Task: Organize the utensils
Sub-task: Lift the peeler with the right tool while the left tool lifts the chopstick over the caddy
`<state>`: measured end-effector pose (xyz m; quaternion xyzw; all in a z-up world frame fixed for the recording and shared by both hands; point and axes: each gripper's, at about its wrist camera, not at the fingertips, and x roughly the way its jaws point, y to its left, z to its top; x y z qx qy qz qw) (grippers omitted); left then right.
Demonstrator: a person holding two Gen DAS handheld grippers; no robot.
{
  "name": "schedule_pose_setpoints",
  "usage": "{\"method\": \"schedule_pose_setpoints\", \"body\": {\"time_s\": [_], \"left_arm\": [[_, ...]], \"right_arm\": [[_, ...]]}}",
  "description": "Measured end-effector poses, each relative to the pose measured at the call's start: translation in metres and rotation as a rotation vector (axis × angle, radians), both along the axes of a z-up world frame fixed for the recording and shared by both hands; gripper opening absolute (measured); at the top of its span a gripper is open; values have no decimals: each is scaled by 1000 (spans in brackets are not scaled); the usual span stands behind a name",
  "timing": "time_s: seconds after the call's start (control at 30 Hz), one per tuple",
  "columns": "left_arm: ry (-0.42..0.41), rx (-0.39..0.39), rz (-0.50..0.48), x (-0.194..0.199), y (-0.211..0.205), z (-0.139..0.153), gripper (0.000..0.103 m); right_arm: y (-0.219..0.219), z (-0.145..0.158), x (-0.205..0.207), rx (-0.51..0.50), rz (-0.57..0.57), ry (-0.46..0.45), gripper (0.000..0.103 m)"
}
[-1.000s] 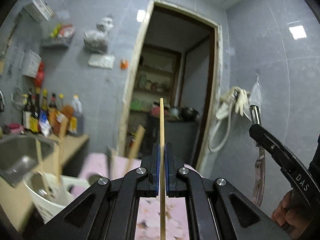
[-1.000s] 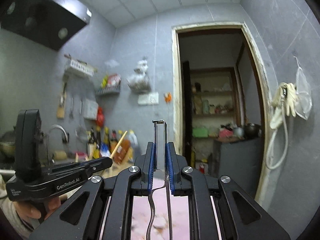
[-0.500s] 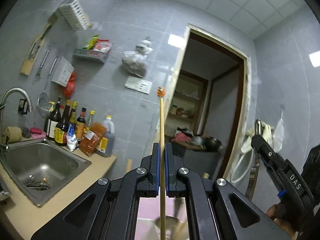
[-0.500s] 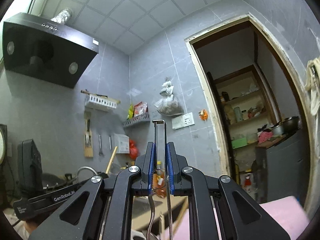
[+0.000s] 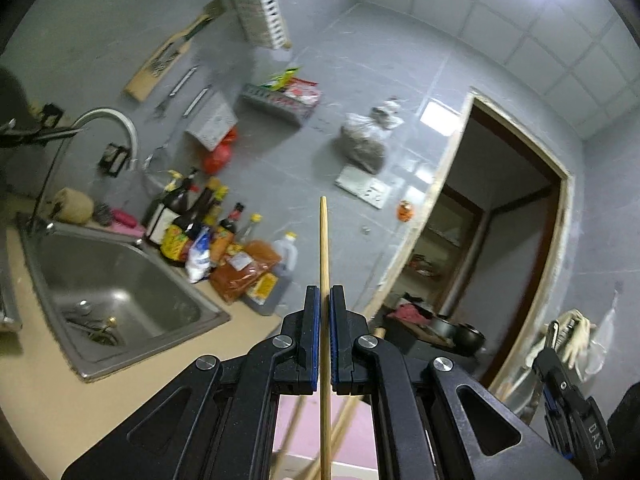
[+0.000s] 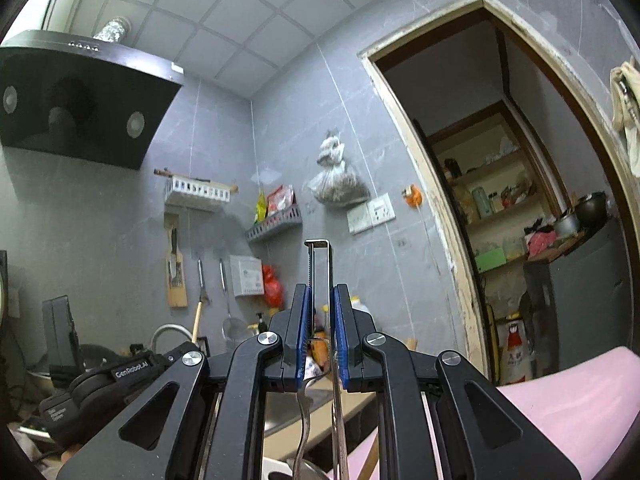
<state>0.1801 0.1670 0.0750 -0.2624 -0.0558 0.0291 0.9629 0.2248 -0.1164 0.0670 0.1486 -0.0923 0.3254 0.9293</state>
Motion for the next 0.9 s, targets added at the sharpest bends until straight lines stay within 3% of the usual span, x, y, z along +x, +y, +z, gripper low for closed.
{"method": "schedule_pose_setpoints", "body": {"time_s": [0.13, 0.27, 0.7, 0.9], "left_arm": [[5, -8, 84, -5, 1, -10, 2], [9, 35, 131, -8, -8, -20, 2], [48, 41, 73, 2, -15, -32, 2], [56, 103, 76, 2, -27, -37, 2]], "right_arm": [[6, -7, 6, -15, 15, 18, 10], [14, -12, 7, -52, 14, 18, 10], [27, -26, 10, -117, 2, 30, 10], [25, -35, 19, -114, 41, 86, 10]]}}
